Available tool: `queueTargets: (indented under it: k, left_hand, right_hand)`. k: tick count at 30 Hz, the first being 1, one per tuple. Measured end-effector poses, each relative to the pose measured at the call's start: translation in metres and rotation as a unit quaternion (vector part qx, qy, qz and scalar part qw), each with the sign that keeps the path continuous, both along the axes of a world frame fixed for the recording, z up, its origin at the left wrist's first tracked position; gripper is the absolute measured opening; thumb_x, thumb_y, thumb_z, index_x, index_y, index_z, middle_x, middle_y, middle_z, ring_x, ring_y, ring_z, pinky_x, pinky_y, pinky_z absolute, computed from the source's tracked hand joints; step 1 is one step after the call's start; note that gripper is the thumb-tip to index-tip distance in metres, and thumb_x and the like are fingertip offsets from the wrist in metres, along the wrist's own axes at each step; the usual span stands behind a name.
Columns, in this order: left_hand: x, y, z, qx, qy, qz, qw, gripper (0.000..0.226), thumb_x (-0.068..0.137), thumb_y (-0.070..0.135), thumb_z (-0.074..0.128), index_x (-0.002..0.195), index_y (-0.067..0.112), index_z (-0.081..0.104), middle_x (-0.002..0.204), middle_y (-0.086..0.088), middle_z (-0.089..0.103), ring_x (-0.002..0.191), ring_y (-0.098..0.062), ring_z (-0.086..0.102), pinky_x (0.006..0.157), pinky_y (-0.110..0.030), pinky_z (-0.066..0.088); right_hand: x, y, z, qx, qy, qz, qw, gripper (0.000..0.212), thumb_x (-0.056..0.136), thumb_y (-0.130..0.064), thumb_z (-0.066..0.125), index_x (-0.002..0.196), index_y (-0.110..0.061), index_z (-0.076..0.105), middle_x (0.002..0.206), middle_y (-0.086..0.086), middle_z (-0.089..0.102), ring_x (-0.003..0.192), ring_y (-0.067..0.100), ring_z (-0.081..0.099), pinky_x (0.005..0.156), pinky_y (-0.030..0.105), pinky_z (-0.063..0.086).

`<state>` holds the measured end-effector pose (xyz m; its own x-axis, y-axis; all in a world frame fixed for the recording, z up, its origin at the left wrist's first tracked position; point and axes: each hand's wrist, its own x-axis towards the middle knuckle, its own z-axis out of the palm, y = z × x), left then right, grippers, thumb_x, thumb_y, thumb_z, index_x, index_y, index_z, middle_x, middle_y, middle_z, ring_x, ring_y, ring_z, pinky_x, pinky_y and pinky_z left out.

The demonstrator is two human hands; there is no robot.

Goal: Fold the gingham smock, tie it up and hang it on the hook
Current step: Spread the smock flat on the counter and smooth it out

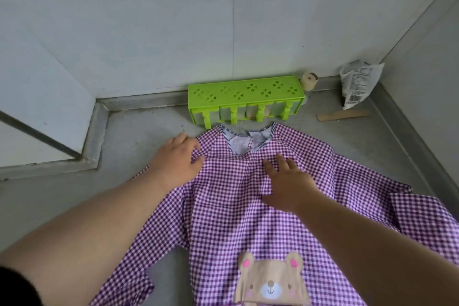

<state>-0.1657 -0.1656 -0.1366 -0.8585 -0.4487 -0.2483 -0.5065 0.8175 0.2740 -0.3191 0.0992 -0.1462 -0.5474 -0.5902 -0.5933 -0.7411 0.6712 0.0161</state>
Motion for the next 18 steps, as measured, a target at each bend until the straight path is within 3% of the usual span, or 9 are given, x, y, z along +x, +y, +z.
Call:
queueTargets:
  k: [3, 6, 8, 10, 12, 16, 18]
  left_hand:
    - [0.045, -0.008, -0.007, -0.018, -0.028, -0.016, 0.999, 0.026, 0.092, 0.043, 0.062, 0.114, 0.030, 0.065, 0.122, 0.006, 0.056, 0.120, -0.022, 0.055, 0.107, -0.040, 0.044]
    - [0.086, -0.013, -0.005, -0.021, -0.031, 0.011, 0.999, 0.027, 0.091, 0.043, 0.064, 0.115, 0.031, 0.065, 0.122, 0.006, 0.059, 0.118, -0.022, 0.056, 0.104, -0.039, 0.046]
    - [0.110, -0.014, -0.003, -0.023, -0.049, 0.017, 0.998, 0.031, 0.093, 0.045, 0.062, 0.121, 0.032, 0.062, 0.129, 0.007, 0.057, 0.124, -0.021, 0.053, 0.108, -0.039, 0.044]
    - [0.136, -0.014, 0.001, -0.027, -0.080, 0.020, 0.996, 0.037, 0.095, 0.047, 0.060, 0.130, 0.033, 0.057, 0.137, 0.007, 0.053, 0.131, -0.020, 0.049, 0.114, -0.041, 0.041]
    - [0.157, -0.015, 0.003, -0.033, -0.096, 0.029, 0.994, 0.043, 0.095, 0.050, 0.057, 0.135, 0.034, 0.054, 0.142, 0.007, 0.050, 0.134, -0.019, 0.047, 0.116, -0.042, 0.040]
    - [0.202, -0.019, -0.001, -0.021, -0.116, 0.087, 0.989, 0.062, 0.090, 0.061, 0.055, 0.143, 0.031, 0.050, 0.145, 0.003, 0.048, 0.134, -0.021, 0.048, 0.116, -0.043, 0.042]
    - [0.232, -0.018, -0.003, -0.036, -0.092, 0.068, 0.993, 0.072, 0.083, 0.072, 0.049, 0.140, 0.028, 0.052, 0.141, 0.000, 0.051, 0.129, -0.024, 0.053, 0.112, -0.046, 0.047]
  right_hand:
    - [0.010, -0.009, 0.005, -0.010, 0.045, 0.012, 0.999, 0.103, 0.093, -0.062, 0.059, 0.166, -0.024, -0.001, 0.173, 0.017, -0.007, 0.159, 0.039, 0.004, 0.125, 0.057, 0.019]
    - [0.047, -0.031, 0.015, -0.102, 0.062, 0.071, 0.990, 0.081, 0.095, -0.033, 0.056, 0.163, -0.027, 0.013, 0.170, 0.013, 0.014, 0.152, 0.034, 0.025, 0.120, 0.052, 0.031]
    - [0.079, -0.046, 0.018, -0.113, 0.015, 0.098, 0.989, 0.081, 0.097, -0.049, 0.056, 0.162, -0.030, 0.011, 0.170, 0.012, 0.016, 0.151, 0.035, 0.028, 0.116, 0.054, 0.036]
    - [0.107, -0.058, 0.015, -0.065, -0.031, 0.085, 0.994, 0.101, 0.090, -0.074, 0.053, 0.164, -0.032, -0.001, 0.173, 0.015, 0.004, 0.157, 0.039, 0.017, 0.116, 0.059, 0.037]
    - [0.118, -0.064, 0.009, -0.018, -0.049, 0.064, 0.997, 0.118, 0.081, -0.086, 0.053, 0.164, -0.031, -0.009, 0.172, 0.016, -0.011, 0.159, 0.041, 0.002, 0.114, 0.064, 0.036]
    - [0.119, -0.069, 0.006, 0.027, -0.030, 0.076, 0.996, 0.137, 0.072, -0.085, 0.066, 0.163, -0.026, -0.018, 0.169, 0.020, -0.022, 0.157, 0.046, -0.007, 0.114, 0.067, 0.037]
    - [0.121, -0.073, 0.007, 0.038, -0.021, 0.086, 0.995, 0.141, 0.071, -0.083, 0.070, 0.162, -0.025, -0.020, 0.169, 0.022, -0.023, 0.157, 0.046, -0.006, 0.115, 0.067, 0.035]
